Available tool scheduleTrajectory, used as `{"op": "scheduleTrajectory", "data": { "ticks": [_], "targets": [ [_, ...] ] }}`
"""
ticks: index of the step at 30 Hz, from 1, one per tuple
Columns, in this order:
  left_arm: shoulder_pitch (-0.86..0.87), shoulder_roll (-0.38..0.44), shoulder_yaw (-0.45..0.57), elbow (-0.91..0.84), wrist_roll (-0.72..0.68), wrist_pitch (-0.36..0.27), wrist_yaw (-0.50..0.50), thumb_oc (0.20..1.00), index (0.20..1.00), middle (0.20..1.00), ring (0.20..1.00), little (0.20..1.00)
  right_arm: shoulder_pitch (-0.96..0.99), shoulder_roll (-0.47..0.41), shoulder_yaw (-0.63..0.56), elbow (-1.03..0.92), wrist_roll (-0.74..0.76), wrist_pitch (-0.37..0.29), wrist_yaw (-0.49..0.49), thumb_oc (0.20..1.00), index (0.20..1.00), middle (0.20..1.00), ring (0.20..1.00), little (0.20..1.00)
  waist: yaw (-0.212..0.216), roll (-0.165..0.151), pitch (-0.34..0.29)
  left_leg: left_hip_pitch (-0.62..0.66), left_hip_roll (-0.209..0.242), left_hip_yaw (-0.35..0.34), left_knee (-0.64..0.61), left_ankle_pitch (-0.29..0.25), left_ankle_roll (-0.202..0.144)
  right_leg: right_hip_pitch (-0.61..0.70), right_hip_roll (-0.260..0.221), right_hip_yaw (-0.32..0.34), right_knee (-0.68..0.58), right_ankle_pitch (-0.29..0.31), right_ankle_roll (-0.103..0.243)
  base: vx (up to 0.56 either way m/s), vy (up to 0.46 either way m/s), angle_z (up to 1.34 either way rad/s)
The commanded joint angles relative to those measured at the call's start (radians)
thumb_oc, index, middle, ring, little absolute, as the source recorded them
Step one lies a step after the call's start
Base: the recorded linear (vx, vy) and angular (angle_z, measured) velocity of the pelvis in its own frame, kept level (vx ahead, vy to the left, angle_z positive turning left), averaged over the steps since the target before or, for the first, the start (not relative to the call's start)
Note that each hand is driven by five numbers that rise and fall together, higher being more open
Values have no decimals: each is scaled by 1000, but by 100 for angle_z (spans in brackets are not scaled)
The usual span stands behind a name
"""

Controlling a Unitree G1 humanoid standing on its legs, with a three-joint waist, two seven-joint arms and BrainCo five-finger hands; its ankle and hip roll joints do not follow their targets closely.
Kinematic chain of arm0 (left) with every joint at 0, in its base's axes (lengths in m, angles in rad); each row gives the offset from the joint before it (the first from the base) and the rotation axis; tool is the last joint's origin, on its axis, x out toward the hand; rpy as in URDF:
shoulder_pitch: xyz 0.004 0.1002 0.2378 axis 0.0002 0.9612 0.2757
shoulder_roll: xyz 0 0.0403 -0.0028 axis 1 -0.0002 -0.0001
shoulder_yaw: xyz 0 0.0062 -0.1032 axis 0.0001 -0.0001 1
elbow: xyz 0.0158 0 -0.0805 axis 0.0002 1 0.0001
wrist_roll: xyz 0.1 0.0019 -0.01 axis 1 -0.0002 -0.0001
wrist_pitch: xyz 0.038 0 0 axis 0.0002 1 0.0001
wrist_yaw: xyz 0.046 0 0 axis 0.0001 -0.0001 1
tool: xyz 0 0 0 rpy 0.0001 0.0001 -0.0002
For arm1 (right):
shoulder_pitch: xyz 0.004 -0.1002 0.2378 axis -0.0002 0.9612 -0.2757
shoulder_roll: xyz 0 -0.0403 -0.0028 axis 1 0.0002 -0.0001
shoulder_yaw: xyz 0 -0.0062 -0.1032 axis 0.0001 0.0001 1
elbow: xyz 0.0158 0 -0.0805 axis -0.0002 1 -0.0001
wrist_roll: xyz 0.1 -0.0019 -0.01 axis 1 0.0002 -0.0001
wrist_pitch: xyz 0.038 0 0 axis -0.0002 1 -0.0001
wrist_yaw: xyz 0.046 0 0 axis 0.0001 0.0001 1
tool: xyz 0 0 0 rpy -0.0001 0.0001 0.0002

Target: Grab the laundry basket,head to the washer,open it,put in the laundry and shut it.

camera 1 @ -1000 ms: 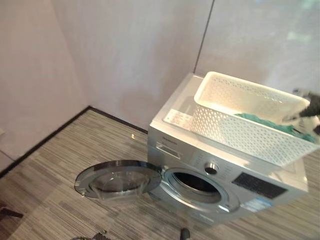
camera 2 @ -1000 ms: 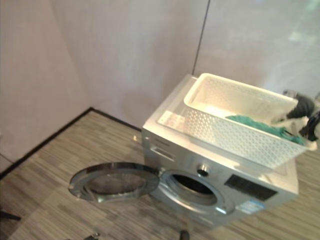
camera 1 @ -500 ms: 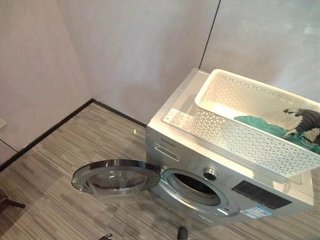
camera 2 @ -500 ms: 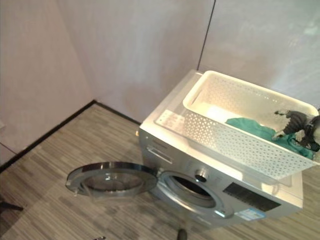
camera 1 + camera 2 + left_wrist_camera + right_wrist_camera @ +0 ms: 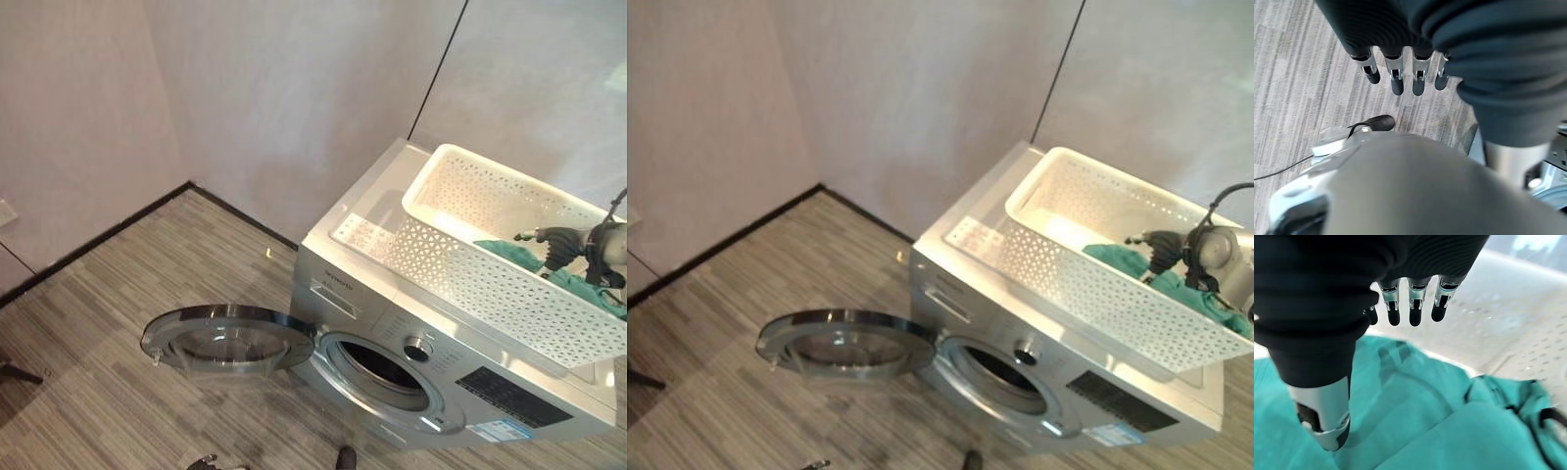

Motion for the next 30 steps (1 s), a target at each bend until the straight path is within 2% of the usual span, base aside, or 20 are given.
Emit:
{"op": "scheduleTrajectory", "data": {
  "ticks": [1, 9, 12, 13, 25, 26, 27, 28, 30],
  "targets": [
    [-33, -23, -33, 5, -34, -25, -23, 1000, 1000, 1000, 1000, 1000, -59, -54, 84, -42, -21, -2, 52, 1000, 1000, 1000, 1000, 1000, 29, -29, 81, -28, 56, 62, 11, 18, -25, 12, -21, -28, 59, -107, 36, -16, -11, 17],
    [-48, -23, -19, -29, -91, -33, -25, 1000, 1000, 1000, 1000, 1000, 77, -108, 81, -114, -48, -17, 113, 1000, 1000, 1000, 1000, 1000, 21, -20, 127, -49, 60, 55, 9, 32, -32, -3, -21, -35, 67, -110, 31, -3, -6, 3],
    [-64, -29, -26, -51, -129, -39, -15, 1000, 1000, 1000, 1000, 1000, 195, -65, -9, -44, -93, -16, 99, 1000, 1000, 1000, 1000, 1000, 16, -2, 146, -68, 58, 50, 6, 40, -31, -21, -24, -38, 67, -106, 32, 0, 0, 0],
    [-76, -32, -42, -58, -134, -40, -10, 1000, 1000, 1000, 1000, 1000, 235, -13, -54, 17, -115, -12, 79, 1000, 1000, 1000, 1000, 1000, 15, 7, 155, -78, 56, 49, 6, 43, -30, -32, -27, -37, 69, -104, 31, 0, 0, 0],
    [-94, -39, -57, -61, -142, -40, 10, 1000, 1000, 1000, 1000, 1000, 316, 117, -196, 109, -162, 11, 1, 1000, 1000, 1000, 1000, 1000, -4, 37, 145, -100, 44, 67, 6, 41, -23, -59, -34, -25, 62, -94, 30, 4, 2, -1],
    [-92, -38, -53, -51, -133, -39, 14, 1000, 1000, 1000, 1000, 1000, 318, 128, -208, 109, -162, 11, -3, 523, 523, 523, 523, 523, -7, 39, 138, -95, 44, 73, 6, 36, -22, -56, -35, -22, 59, -94, 30, 33, 9, -2],
    [-91, -39, -49, -46, -125, -39, 15, 1000, 1000, 1000, 1000, 1000, 327, 125, -223, 104, -153, 11, -6, 310, 310, 310, 310, 310, -11, 41, 132, -92, 43, 75, 6, 33, -22, -54, -35, -20, 57, -95, 30, 45, 10, -2],
    [-88, -39, -47, -42, -121, -38, 12, 1000, 1000, 1000, 1000, 1000, 337, 127, -236, 106, -151, 14, -8, 200, 200, 200, 200, 200, -12, 41, 129, -89, 42, 75, 6, 31, -22, -51, -35, -20, 56, -95, 31, 35, 5, 0],
    [-83, -40, -41, -35, -109, -37, 12, 1000, 1000, 1000, 1000, 1000, 339, 125, -263, 96, -139, 15, -25, 200, 200, 200, 200, 200, -16, 42, 121, -82, 41, 77, 6, 26, -20, -45, -35, -19, 55, -96, 31, 15, 2, 0]
  ]
}}
